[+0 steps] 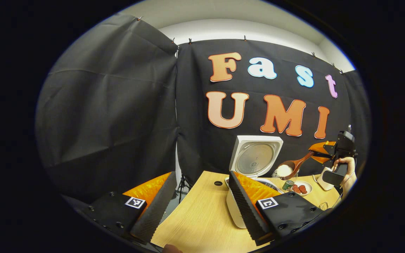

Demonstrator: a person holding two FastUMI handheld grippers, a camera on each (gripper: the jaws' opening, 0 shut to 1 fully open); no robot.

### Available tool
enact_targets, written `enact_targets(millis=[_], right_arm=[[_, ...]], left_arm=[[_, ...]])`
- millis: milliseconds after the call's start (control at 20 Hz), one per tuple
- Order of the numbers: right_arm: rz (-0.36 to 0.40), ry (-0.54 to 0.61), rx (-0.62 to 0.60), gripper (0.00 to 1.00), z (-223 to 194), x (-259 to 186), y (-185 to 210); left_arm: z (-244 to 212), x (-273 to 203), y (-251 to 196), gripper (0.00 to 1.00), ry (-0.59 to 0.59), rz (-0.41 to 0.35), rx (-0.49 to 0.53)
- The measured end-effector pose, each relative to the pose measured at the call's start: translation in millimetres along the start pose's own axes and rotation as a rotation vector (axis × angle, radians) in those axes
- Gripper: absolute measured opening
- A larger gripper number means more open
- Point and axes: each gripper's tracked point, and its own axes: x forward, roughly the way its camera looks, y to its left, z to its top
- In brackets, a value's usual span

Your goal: Close the left gripper, press the button to open the rice cooker; take a wooden spoon from the chopstick holder with the right hand, scoop a spoonful of rice and pour it into the rice cooker, then put the wooden spoon back into the chopstick holder.

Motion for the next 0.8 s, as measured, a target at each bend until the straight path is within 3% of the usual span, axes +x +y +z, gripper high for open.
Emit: enact_targets(millis=[800], right_arm=[[-0.004,-0.003,-0.118,0.13,-6.1,23.7,6.4]], left_arm=[[-5.6,15.2,5.6,1.00,0.008,0.011,-0.003]])
